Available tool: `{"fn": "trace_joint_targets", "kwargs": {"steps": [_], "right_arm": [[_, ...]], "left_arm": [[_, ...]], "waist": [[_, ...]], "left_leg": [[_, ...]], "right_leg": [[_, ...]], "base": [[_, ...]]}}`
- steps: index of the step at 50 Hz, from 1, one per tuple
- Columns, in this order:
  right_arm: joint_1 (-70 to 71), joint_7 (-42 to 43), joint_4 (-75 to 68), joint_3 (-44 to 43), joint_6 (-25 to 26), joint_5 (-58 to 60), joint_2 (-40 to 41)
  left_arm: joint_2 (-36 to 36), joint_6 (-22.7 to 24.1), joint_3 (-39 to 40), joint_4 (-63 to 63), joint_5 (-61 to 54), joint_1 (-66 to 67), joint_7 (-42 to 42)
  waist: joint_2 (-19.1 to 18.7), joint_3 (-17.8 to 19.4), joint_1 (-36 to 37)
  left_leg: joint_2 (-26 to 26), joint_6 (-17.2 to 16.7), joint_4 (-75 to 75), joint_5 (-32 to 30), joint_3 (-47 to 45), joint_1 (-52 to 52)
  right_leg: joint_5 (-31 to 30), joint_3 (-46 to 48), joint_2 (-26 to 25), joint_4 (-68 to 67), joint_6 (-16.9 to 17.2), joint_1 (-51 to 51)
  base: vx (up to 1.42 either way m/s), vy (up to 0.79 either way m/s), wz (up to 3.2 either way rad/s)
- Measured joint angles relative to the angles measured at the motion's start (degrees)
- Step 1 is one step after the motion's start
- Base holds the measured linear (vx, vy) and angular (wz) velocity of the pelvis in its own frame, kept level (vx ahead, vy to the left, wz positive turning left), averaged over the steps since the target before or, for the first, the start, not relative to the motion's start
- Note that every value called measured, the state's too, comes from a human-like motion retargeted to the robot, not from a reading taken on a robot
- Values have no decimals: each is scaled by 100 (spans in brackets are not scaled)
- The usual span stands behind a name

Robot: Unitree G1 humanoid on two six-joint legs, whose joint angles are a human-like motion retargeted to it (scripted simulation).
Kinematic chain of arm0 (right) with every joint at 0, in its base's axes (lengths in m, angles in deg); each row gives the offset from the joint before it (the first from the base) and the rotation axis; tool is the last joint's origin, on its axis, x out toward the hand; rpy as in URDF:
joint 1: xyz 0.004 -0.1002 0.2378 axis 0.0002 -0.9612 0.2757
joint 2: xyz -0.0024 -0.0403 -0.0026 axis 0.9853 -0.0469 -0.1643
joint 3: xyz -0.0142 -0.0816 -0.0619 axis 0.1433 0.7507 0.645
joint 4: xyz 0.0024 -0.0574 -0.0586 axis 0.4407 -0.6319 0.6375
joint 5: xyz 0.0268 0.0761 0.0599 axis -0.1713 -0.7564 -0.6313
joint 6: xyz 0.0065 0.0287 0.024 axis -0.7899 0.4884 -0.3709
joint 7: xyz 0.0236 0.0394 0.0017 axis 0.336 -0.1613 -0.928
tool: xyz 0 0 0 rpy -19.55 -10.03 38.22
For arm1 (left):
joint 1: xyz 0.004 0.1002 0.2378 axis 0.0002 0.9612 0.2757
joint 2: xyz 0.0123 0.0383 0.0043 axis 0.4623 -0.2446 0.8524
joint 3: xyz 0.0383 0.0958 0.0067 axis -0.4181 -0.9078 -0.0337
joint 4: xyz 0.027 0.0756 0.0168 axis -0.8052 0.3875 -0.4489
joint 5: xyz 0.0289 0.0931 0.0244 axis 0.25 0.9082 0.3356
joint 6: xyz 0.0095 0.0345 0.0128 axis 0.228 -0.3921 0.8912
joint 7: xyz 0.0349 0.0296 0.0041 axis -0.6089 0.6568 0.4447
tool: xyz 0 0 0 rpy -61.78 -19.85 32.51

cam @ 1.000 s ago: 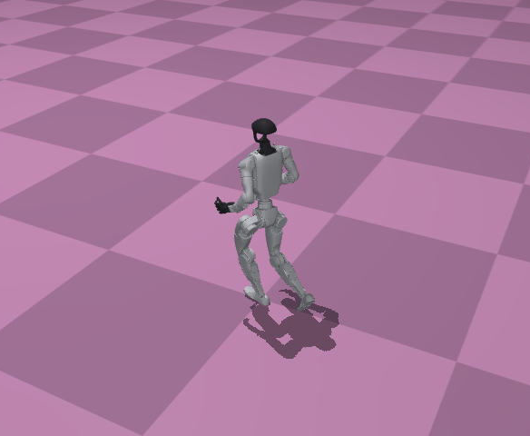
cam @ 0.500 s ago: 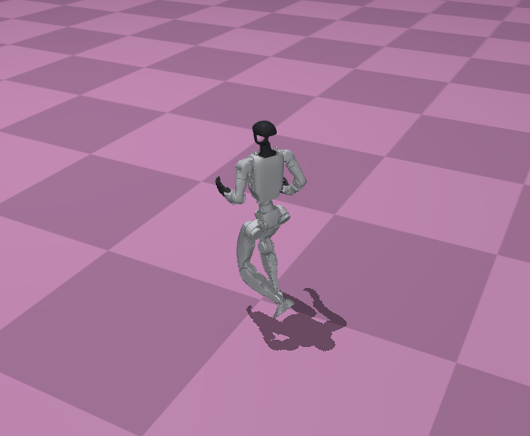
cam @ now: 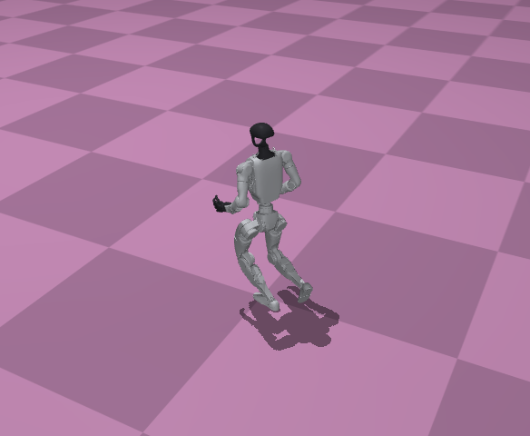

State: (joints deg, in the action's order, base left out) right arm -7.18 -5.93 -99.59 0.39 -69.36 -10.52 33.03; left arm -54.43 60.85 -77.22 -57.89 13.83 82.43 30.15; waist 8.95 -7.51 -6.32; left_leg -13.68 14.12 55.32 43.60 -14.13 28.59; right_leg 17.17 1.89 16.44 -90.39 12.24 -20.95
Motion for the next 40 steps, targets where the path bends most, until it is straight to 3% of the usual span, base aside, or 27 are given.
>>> {"fn": "trace_joint_targets", "kwargs": {"steps": [3, 6, 12, 16, 20, 24, 28, 31, 35, 38, 40], "right_arm": [[-68, 132, -550, -172, 4, -85, 125], [-312, 64, -818, -325, -47, -417, 26], [-987, -109, -733, -592, -109, -609, -281], [-1265, -34, -457, -745, -201, -493, -361], [-945, 235, -200, -687, -288, -379, -467], [66, 598, -121, -588, -277, -224, -640], [1283, 797, -161, -524, -268, -79, -845], [1565, 686, 107, -482, -259, -144, -872], [1302, 364, 550, -357, -308, -191, -807], [929, 148, 740, -257, -328, -66, -715], [673, 48, 759, -184, -332, 22, -637]], "left_arm": [[-232, -52, -73, 475, 133, -963, 372], [-460, -49, -61, 522, 41, -1445, 446], [-585, 210, -127, -78, -88, -1481, 161], [-455, 347, -293, -501, -23, -1173, -82], [-353, 246, -365, -687, -117, -788, -175], [-341, 39, -238, -507, -176, -426, 7], [-356, -50, -24, -300, -406, -39, 5], [-216, -42, 107, -416, -690, 400, -321], [-24, 30, 188, -516, -776, 859, -714], [36, 42, 133, -485, -637, 946, -732], [41, 70, 70, -478, -522, 896, -661]], "waist": [[-175, 222, -147], [-453, 293, -359], [-1046, 79, -610], [-1371, -97, -383], [-1432, -18, -4], [-1381, 297, 473], [-1142, 473, 825], [-913, 369, 971], [-561, 32, 944], [-306, -207, 718], [-237, -255, 544]], "left_leg": [[106, 37, -59, 377, 130, -527], [219, -238, -746, 228, 235, -1345], [773, -1285, -1839, -1406, 428, -2472], [1432, -1688, -739, -2308, 496, -2212], [2046, -1406, 1451, -2092, 465, -1675], [2567, -775, 3573, -1221, 563, -759], [2442, -282, 3998, -502, 545, 356], [2044, -314, 2815, -456, 297, 792], [1265, -787, 36, -1028, -70, 720], [544, -1056, -1809, -1705, -135, 351], [299, -1021, -1889, -1741, -98, 264]], "right_leg": [[386, -56, -2, -508, -354, -733], [757, 45, -58, -169, -556, -1320], [909, 443, -738, 2390, -515, -1726], [703, 545, -1512, 3982, -491, -1484], [1164, 607, -1899, 3809, -896, -1213], [2323, 575, -2108, 3128, -1463, -922], [2872, 383, -2018, 3075, -1491, -461], [2371, 204, -1844, 3611, -1131, 107], [965, 71, -1433, 4309, -390, 728], [169, 24, -988, 3949, 36, 772], [-110, 13, -788, 3303, 158, 725]], "base": [[-4, 4, -29], [2, 3, -25], [6, -5, -10], [0, -7, -7], [-6, -6, -1], [-6, -6, 7], [-2, -1, 8], [2, 4, 2], [5, 7, 19], [2, 7, 46], [-2, 5, 36]]}}
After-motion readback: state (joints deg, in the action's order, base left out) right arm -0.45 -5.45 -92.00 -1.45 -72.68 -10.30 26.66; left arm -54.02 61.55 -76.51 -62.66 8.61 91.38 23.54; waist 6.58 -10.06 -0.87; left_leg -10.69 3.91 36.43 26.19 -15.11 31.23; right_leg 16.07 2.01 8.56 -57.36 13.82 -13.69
